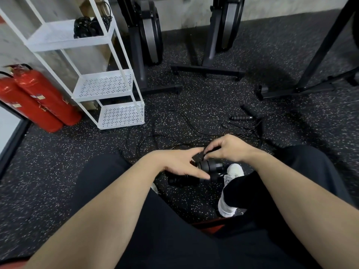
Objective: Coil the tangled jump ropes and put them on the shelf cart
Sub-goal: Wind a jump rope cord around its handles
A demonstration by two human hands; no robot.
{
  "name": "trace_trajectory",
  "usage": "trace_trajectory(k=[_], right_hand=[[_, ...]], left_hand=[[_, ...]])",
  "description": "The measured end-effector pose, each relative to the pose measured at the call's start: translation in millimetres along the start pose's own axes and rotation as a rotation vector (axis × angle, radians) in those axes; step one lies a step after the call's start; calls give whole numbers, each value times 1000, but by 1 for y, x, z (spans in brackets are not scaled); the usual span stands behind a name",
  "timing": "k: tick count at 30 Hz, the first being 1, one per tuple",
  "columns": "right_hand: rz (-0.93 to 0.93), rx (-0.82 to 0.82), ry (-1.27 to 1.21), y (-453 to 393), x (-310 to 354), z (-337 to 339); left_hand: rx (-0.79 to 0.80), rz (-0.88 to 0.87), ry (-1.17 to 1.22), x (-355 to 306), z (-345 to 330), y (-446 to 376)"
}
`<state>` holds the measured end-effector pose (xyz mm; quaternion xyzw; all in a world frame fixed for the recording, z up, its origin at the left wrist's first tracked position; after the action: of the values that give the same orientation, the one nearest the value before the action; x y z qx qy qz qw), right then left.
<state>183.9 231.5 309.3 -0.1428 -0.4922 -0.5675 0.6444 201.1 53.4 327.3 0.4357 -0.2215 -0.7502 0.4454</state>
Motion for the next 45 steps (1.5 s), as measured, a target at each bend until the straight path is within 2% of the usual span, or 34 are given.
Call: trace_trajectory(k=[4, 17, 19, 21, 25, 27, 30, 33, 37, 41, 45], right_hand=[[12, 42, 48, -2, 2, -12], [84, -64, 193, -3, 8, -13], [42, -68, 228, -3, 9, -10], [-20, -30, 305, -5, 7, -12], [-97, 115, 166, -4, 6, -25], [-77, 124, 205, -3, 9, -25], [-19, 68, 210, -1, 16, -22], [75, -4, 272, 2, 24, -23], [136, 40, 289, -1, 24, -27], [132, 80, 203, -1, 21, -25], [66, -94, 242, 0, 20, -17]], left_hand=[[-31, 33, -99, 5, -10, -17], [-359, 117, -77, 13, -3, -32], [-394, 145, -102, 16, -2, -33], [-436, 185, -133, 18, -1, -33], [-550, 247, -129, 19, 3, -32], [-576, 285, -94, 21, 4, -31], [-574, 307, 49, 26, 4, -32], [-582, 244, 295, 26, 6, -34], [-596, 219, 650, 31, 5, -30], [-484, 197, 893, 34, 1, -29], [-321, 114, 1125, 31, -2, -31]])
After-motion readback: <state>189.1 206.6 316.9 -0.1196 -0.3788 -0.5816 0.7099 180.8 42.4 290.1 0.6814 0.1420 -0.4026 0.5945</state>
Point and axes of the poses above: each hand's wrist, its own y-axis away from the middle knuckle, its own z-axis out of the back of the hand, x = y × z, the point moved 4 cm from there along -y, towards the middle knuckle, and after that the axes turned 6 degrees about -y, right-handed, at the moved point
